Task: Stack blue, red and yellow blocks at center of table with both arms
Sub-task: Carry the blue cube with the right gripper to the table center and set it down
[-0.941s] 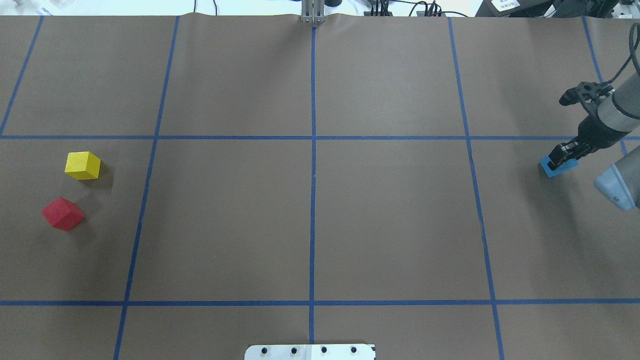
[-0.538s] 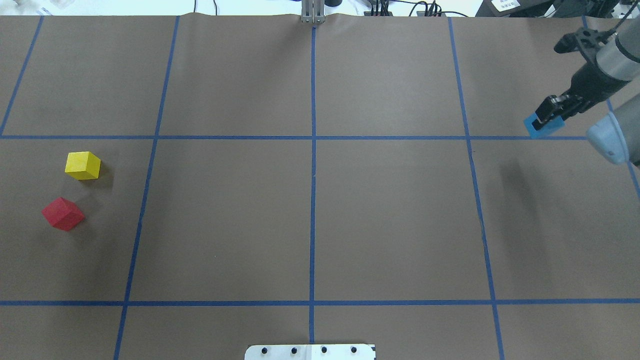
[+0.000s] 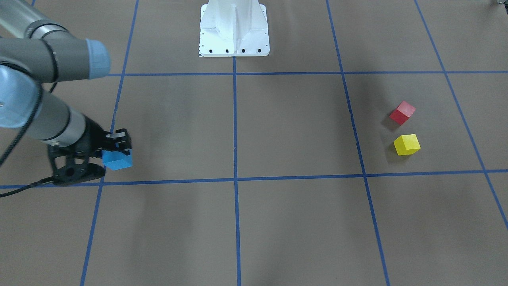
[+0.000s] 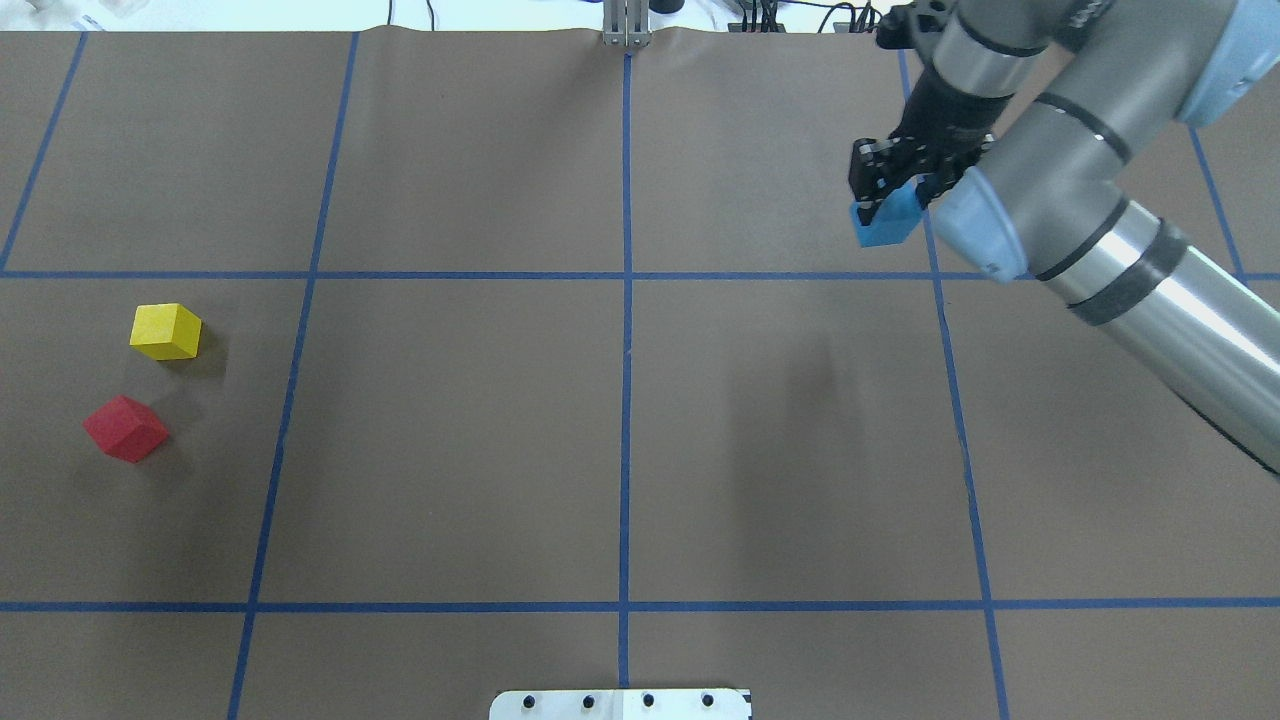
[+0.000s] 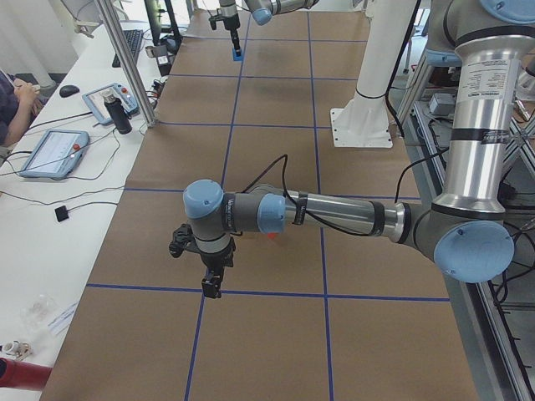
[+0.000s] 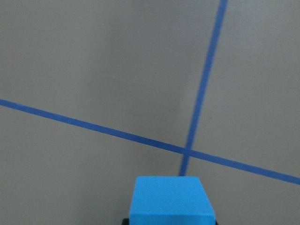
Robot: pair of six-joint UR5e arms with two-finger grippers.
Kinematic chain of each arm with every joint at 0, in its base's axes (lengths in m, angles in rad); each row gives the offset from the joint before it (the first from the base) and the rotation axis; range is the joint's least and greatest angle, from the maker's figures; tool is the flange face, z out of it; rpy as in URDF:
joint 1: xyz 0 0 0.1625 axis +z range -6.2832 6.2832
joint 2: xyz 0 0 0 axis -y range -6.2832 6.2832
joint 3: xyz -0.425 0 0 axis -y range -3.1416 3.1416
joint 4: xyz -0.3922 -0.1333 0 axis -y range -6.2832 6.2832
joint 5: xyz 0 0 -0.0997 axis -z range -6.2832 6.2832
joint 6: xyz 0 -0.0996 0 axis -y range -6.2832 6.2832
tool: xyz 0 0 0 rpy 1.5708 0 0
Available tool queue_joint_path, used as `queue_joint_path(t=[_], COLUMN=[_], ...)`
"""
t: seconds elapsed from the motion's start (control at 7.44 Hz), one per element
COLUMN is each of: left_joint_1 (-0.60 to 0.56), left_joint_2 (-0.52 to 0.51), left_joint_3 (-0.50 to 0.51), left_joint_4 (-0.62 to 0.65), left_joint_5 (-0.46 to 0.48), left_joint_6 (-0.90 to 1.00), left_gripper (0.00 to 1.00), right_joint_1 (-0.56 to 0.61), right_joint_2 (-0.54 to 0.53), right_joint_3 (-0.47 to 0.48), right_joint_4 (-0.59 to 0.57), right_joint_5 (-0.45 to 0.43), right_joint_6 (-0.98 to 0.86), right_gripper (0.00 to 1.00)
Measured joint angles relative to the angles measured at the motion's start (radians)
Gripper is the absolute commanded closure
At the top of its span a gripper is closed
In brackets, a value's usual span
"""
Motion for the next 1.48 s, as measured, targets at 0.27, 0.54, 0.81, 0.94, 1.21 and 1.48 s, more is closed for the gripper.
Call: queue_joint_path(t=[0.27,0.54,0.81,0.94,1.21,1.48], left_joint_1=[0.001,0.001,0.002,0.002,0.002,0.002], left_joint_2=[0.000,0.001,0.001,0.000,-0.003,-0.009], left_joint_3=[0.004,0.017,0.020,0.020,0.020,0.021], left_joint_4=[-0.001,-0.003,-0.003,-0.004,-0.004,-0.003], left_joint_5=[0.000,0.000,-0.001,-0.001,-0.002,-0.002], left_joint_6=[0.001,0.004,0.004,0.004,0.003,0.001], left_gripper=[0.00,0.00,0.00,0.00,0.00,0.00], right_joint_1=[-0.168,-0.268,-0.322,-0.334,-0.340,-0.341], right_joint_2=[0.213,0.294,0.305,0.303,0.286,0.271], right_joint_3=[-0.155,-0.274,-0.323,-0.330,-0.333,-0.333], right_joint_4=[0.014,0.123,0.194,0.202,0.207,0.210], right_joint_5=[-0.084,-0.156,-0.200,-0.207,-0.210,-0.210], right_joint_6=[0.256,0.376,0.417,0.422,0.425,0.426], right_gripper=[1.00,1.00,1.00,1.00,0.90,0.26])
